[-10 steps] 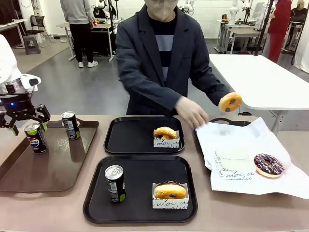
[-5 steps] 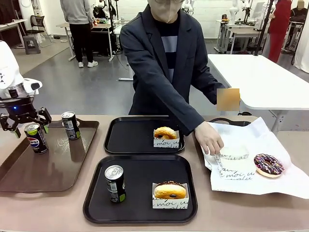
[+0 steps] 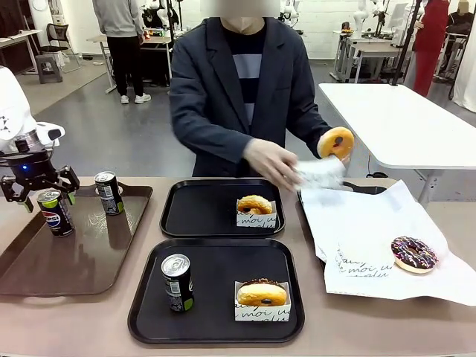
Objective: Set up donuts and drinks on trays.
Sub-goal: Pick up one Pepsi coke from the Handle tray and place it on the Flat Tray without a Pepsi coke.
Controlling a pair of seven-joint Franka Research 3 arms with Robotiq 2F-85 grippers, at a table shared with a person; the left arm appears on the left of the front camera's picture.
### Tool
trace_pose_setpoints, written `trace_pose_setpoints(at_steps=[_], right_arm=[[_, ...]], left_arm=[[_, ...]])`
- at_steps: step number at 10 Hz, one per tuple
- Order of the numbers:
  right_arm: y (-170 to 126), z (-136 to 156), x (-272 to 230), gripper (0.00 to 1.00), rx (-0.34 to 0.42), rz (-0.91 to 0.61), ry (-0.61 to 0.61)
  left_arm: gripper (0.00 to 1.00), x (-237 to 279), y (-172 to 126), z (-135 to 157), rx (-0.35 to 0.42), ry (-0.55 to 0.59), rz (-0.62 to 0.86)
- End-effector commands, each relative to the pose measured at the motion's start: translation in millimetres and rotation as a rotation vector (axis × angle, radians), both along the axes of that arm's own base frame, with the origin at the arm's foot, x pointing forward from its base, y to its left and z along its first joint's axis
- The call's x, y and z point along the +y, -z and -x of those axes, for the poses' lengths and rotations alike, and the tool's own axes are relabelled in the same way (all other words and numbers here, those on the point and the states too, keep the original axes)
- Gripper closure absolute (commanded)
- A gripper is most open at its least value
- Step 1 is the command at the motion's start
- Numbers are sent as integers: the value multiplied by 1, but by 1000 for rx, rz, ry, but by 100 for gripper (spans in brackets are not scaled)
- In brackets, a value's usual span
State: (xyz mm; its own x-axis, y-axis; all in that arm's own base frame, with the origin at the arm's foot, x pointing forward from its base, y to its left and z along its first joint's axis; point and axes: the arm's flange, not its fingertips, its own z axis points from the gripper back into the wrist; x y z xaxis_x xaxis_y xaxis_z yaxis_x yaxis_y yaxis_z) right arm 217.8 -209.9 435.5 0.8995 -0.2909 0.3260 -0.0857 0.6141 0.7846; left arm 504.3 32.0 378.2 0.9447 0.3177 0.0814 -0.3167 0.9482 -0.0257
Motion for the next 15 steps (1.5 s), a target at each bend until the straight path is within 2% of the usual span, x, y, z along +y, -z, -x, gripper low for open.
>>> trace_pose_setpoints(at_steps=[1, 2, 3, 4, 6, 7, 8, 10, 12, 14, 15], right_arm=[[1, -3, -1, 0, -38, -25, 0], [1, -3, -1, 0, -38, -25, 0], [1, -3, -1, 0, -38, -25, 0], [1, -3, -1, 0, -38, -25, 0], [1, -3, -1, 0, -38, -25, 0], [1, -3, -1, 0, -38, -25, 0], [1, -3, -1, 0, -38, -25, 0], [1, -3, -1, 0, -38, -25, 0], [1, -3, -1, 0, -38, -25, 0], [1, -3, -1, 0, -38, -25, 0], [1, -3, -1, 0, -38, -25, 0]], left_arm=[[26, 2, 0, -3, 2, 29, 8], [60, 2, 0, -2, -1, 42, 4], [86, 2, 0, -3, -8, 37, 10], [100, 2, 0, -3, -9, 32, 12], [100, 2, -2, -1, -9, 32, 11], [94, 1, -8, 0, -4, 34, 15], [100, -5, -18, 9, -10, 55, 29], [100, -29, -55, 39, 48, 109, 77], [100, -60, -100, 88, 38, 217, 44], [100, -78, -119, 118, 20, 277, 11], [100, -82, -121, 124, 16, 294, 11]])
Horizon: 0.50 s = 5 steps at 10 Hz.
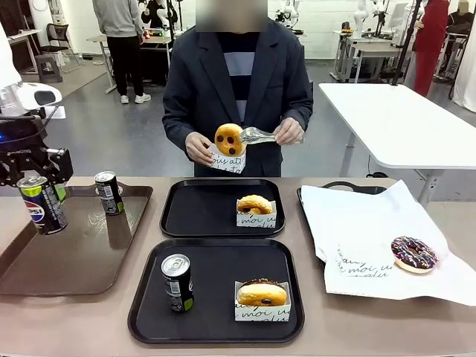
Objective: Set up donuts and drinks on trays.
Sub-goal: Pick up one Pepsi coke from the Handle tray and place it on the Flat Tray without a Pepsi coke.
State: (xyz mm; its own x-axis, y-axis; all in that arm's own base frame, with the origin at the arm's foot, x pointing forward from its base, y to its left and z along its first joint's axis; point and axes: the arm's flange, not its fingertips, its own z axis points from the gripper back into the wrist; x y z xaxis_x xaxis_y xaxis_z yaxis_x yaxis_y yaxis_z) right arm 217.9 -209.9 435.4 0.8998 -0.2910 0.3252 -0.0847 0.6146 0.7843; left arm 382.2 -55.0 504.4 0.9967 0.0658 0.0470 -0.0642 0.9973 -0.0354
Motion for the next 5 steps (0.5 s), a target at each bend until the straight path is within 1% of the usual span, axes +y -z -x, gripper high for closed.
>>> trace_pose_setpoints(at_steps=[1, 2, 3, 4, 5], right_arm=[[0, -3, -1, 0, -39, -26, 0], [0, -3, -1, 0, -39, -26, 0], [0, -3, -1, 0, -39, -26, 0], [0, -3, -1, 0, -39, -26, 0], [0, -3, -1, 0, -39, -26, 0]], left_arm=[[100, 7, 8, -2, -6, -7, 1], [100, 14, 5, -12, -15, -115, 5], [100, -1, -2, 6, -5, 3, -3], [100, -1, -2, 6, -5, 3, -3], [43, 6, 3, 2, 0, -32, -1]])
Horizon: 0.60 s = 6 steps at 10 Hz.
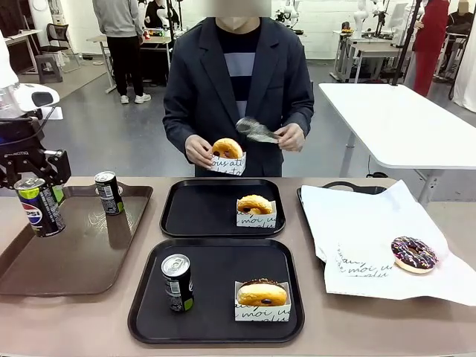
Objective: Set up donuts and drinks on trays.
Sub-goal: Pick up one Pepsi coke from the Handle tray and place it on the Flat Tray without a Pepsi coke.
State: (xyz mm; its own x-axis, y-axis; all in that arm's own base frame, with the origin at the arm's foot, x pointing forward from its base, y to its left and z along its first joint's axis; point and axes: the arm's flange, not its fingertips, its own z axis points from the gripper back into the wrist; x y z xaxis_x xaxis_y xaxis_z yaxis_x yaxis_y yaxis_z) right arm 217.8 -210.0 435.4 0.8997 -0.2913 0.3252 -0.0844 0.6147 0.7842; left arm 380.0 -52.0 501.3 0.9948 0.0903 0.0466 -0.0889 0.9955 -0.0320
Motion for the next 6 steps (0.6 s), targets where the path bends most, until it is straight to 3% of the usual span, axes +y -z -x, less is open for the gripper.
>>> trace_pose_setpoints(at_steps=[1, 3, 6], right_arm=[[0, -3, -1, 0, -39, -26, -1], [0, -3, -1, 0, -39, -26, -1], [0, -3, -1, 0, -39, -26, -1]], left_arm=[[43, -10, -1, -4, -35, 32, -4], [43, -61, 1, -15, -42, 132, 6], [43, -151, 38, -35, -3, 302, -47]])
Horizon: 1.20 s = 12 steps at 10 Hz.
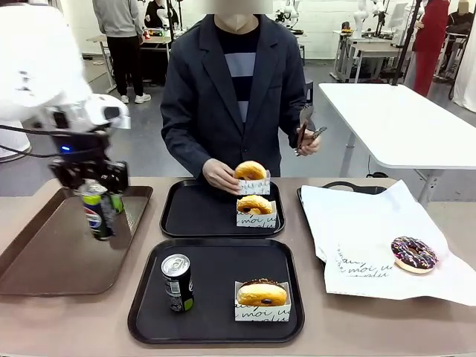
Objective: Set up donuts and drinks on trays.
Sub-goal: Pick up one Pepsi coke from the Handle tray and place it on the Flat Tray without a Pepsi coke.
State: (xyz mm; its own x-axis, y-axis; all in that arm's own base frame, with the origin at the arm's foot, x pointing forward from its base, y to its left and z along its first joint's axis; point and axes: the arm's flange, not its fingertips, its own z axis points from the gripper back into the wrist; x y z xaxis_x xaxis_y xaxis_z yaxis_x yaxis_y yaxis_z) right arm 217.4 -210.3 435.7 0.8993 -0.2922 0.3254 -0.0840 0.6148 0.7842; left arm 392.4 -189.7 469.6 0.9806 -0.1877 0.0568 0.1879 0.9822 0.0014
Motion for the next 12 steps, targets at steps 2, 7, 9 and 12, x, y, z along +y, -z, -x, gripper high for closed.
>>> trace_pose_setpoints(at_steps=[2, 7, 9, 12], right_arm=[[1, -3, 0, 0, -39, -26, -2], [1, -3, 0, 0, -39, -26, -2], [1, -3, 0, 0, -39, -26, -2], [1, -3, 0, 0, -39, -26, -2]], left_arm=[[43, -41, 32, -41, 17, 34, -30], [43, -50, 51, -48, 27, 54, -10], [43, -50, 51, -48, 27, 54, -10], [43, -68, 46, -63, 13, 47, 35]])
